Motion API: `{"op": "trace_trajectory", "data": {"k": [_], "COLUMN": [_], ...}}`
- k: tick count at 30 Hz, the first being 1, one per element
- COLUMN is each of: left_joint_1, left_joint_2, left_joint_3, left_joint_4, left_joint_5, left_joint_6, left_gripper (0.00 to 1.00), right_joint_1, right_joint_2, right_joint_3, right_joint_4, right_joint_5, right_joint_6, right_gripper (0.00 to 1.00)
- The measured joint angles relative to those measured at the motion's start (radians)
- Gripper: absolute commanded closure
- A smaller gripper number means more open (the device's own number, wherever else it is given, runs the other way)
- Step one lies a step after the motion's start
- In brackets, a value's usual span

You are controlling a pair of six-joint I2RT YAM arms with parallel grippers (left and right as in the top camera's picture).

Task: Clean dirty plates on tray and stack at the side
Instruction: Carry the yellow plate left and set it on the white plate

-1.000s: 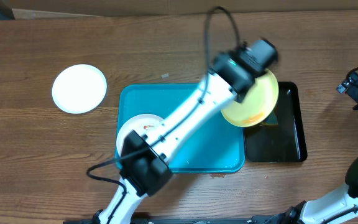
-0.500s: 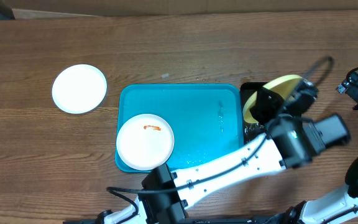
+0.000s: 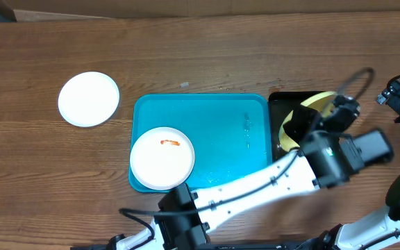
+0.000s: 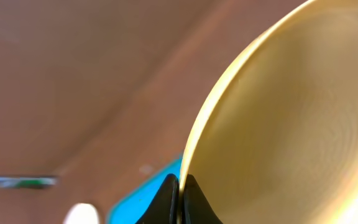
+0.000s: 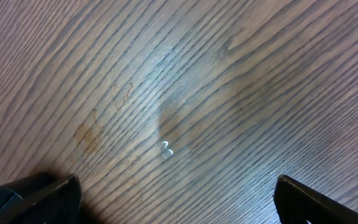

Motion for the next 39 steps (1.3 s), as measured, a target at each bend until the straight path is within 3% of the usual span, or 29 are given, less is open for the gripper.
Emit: {"op": "trace_trajectory", "data": {"k": [9, 14, 20, 25, 29, 39], "left_joint_1": [0.303, 0.606, 0.995, 1.285, 1.473, 1.722], "left_joint_2": [0.0, 0.0, 0.003, 0.005, 0.005, 0.005], "left_joint_3": [0.0, 0.0, 0.0, 0.001, 0.001, -0.01], "left_joint_4": [0.001, -0.038, -0.13, -0.219, -0.275, -0.267], "left_joint_5": [0.604, 0.984, 1.238, 1.27, 1.166, 0.949], "left_joint_6": [-0.049, -0.058, -0.07, -0.072, -0.075, -0.105], "left_gripper": [0.96, 0.96, 0.96, 0.96, 0.96, 0.96], "right_joint_1": [0.0, 0.0, 0.0, 0.0, 0.0, 0.0], "right_joint_2": [0.0, 0.0, 0.0, 0.0, 0.0, 0.0], "right_joint_3": [0.0, 0.0, 0.0, 0.0, 0.0, 0.0], "right_joint_4": [0.0, -0.001, -0.001, 0.0, 0.0, -0.001], "right_joint_5": [0.0, 0.0, 0.0, 0.0, 0.0, 0.0], "right_joint_6": [0.0, 0.0, 0.0, 0.0, 0.001, 0.002], "right_gripper": [0.0, 0.0, 0.0, 0.0, 0.0, 0.0]}}
